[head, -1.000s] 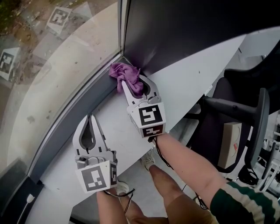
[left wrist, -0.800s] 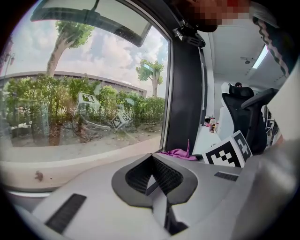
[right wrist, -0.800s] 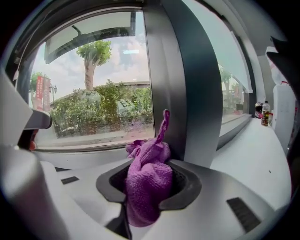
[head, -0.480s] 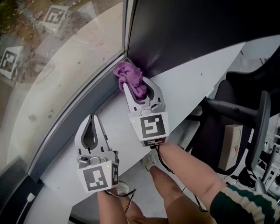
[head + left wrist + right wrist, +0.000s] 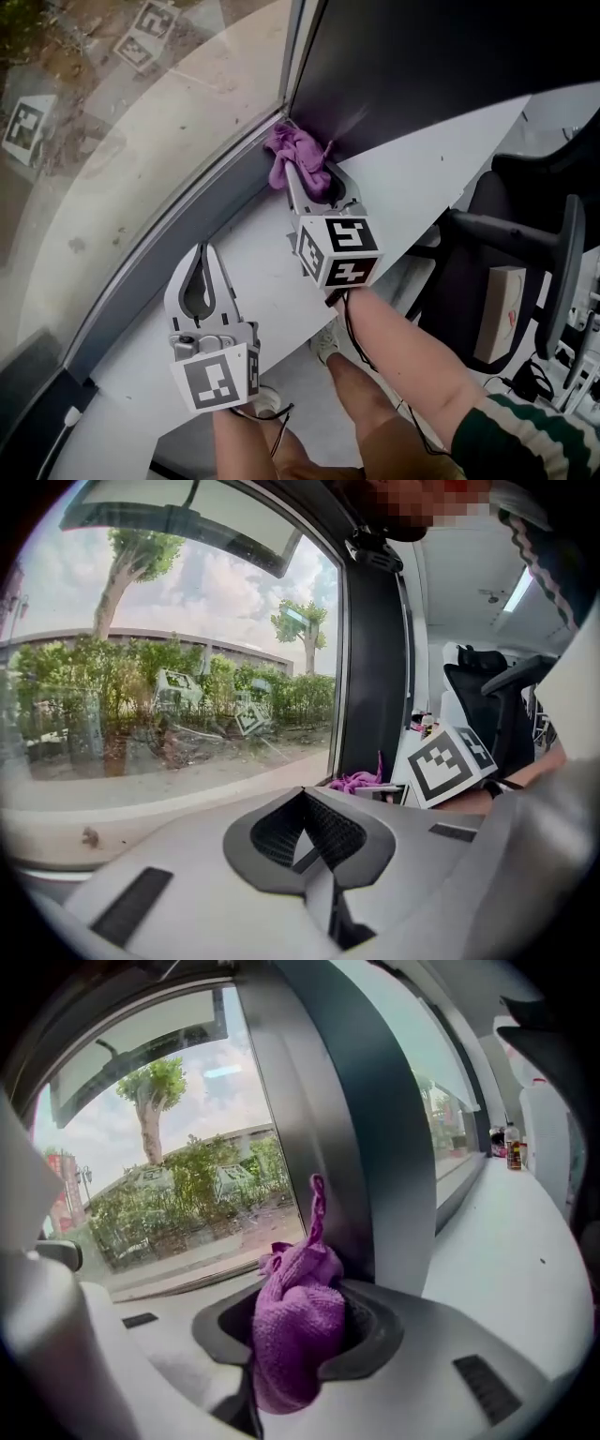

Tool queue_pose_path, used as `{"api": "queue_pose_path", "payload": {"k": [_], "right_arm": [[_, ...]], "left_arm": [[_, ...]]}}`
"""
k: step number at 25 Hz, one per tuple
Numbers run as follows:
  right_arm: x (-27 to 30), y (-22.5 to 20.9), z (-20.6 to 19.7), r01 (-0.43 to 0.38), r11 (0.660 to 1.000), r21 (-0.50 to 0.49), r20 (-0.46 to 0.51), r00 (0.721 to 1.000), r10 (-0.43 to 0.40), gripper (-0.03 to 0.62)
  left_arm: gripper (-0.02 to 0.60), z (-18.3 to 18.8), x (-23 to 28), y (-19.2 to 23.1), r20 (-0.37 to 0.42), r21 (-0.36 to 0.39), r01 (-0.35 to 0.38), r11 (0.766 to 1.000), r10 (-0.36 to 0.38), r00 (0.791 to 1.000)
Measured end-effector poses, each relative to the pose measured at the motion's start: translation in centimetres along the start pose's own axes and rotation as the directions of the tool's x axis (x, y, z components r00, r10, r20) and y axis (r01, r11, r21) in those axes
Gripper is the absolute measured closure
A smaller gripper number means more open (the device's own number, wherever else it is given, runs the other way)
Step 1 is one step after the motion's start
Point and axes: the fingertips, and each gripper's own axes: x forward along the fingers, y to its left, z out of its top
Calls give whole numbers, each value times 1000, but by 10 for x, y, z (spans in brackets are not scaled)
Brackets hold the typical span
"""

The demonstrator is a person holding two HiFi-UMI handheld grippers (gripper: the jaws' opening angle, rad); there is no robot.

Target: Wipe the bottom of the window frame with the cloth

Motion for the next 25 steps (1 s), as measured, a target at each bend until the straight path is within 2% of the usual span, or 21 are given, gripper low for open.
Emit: {"api": "queue_pose_path", "payload": {"k": [9,14,22,25], "right_arm": [[-9,25,-21,-14,996,-85,-35,999,11,448],[-16,64,-43,-61,992,-112,-71,996,53,448],[-25,123,-75,-122,984,-133,-118,987,107,448],[-31,151,-85,-176,972,-153,-133,979,156,448]], "left_arm": [[575,-15,-43,43,-17,-33,-65,997,65,998],[575,-16,-69,66,12,-36,-85,996,85,996],[575,-27,-110,104,11,-45,-126,991,127,992],[575,-32,-124,115,17,-46,-140,989,141,990]]}}
